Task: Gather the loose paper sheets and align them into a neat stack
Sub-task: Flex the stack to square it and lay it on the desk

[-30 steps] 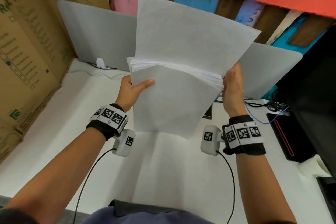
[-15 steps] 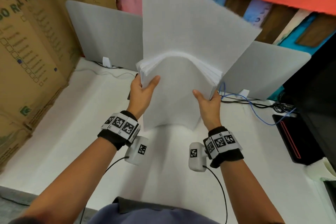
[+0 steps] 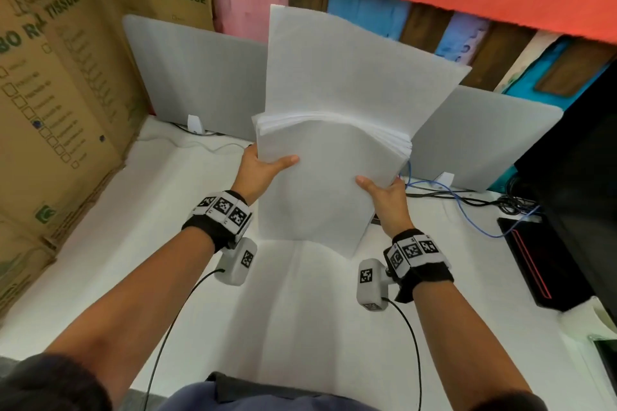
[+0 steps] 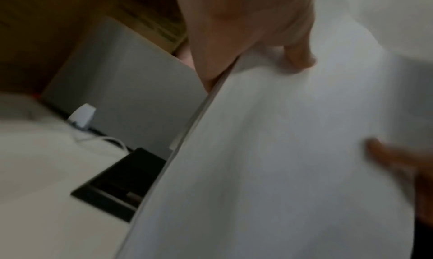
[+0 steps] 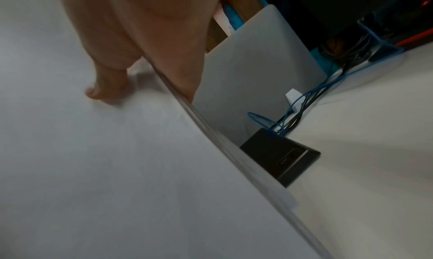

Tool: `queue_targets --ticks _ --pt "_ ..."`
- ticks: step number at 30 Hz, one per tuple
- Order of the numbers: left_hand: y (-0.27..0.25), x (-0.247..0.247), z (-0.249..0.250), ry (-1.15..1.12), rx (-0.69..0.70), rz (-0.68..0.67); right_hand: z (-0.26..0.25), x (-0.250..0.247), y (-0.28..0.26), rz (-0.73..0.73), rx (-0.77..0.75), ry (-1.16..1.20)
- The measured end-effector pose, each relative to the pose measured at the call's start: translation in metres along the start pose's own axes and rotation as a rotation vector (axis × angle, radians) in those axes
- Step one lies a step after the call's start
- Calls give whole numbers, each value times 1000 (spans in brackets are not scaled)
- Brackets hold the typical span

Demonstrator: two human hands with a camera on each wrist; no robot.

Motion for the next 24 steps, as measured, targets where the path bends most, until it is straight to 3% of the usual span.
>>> queue_targets --ticks 6,12,18,20,24 --pt "-7 -2 9 -104 78 75 -10 -2 0 40 -107 -6" --pt "-3 2 -17 11 -44 -90 -16 -11 -4 21 -94 28" --pt "4 0 -8 22 -46 -155 -105 -24 -7 -10 -390 -15" --pt "2 1 -7 -3 -42 -170 -142 -27 -8 19 -511 -170" --pt "1 0 -5 -33 -37 -165 -209 -4 -13 41 -756 -725"
Point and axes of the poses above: each hand's wrist, its own y-axis towards the middle knuckle, its own x-axis out of the palm, z = x × y, the point moved 8 cm from there along y, towards the middle knuckle, and after that the axes turned 1 degree about -x, right-handed, at the moved point
